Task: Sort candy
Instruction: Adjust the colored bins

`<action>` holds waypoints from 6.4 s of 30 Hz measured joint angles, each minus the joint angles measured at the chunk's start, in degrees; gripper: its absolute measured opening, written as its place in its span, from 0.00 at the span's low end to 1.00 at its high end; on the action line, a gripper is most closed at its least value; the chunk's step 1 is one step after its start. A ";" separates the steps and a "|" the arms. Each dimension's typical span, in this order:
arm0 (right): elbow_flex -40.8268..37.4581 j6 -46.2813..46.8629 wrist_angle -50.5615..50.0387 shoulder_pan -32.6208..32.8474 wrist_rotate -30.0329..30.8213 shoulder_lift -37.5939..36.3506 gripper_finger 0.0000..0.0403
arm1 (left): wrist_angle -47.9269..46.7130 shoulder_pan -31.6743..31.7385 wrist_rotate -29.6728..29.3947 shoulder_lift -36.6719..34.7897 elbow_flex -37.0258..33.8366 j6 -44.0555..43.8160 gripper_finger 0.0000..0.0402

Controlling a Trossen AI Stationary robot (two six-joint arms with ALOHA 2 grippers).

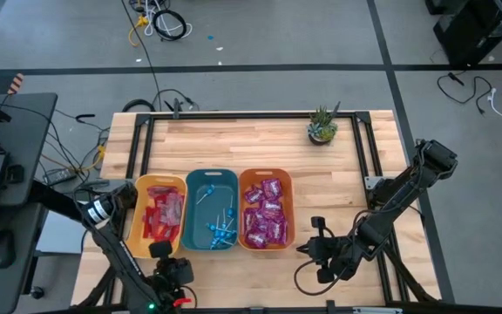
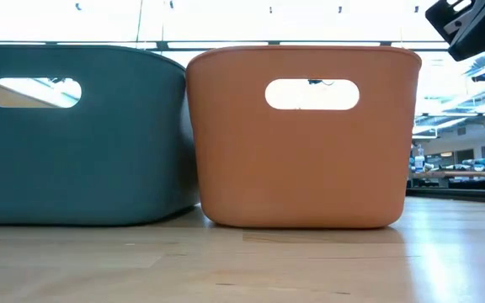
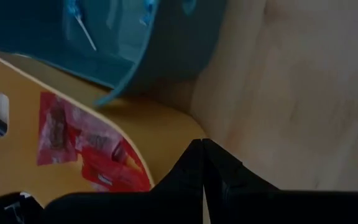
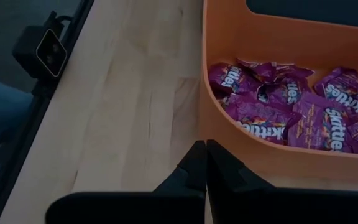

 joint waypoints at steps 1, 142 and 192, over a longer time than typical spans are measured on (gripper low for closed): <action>0.02 -0.02 0.04 -0.03 0.00 0.00 0.00 | 0.03 0.31 -0.25 0.00 0.00 -0.01 0.00; 0.00 -0.65 0.94 1.11 7.57 -2.02 0.00 | 27.65 25.96 -5.33 -26.51 -27.78 12.36 0.00; -2.47 40.83 -40.59 -13.65 -4.09 -16.74 0.00 | 15.30 26.73 -18.55 -26.53 -32.68 28.86 0.00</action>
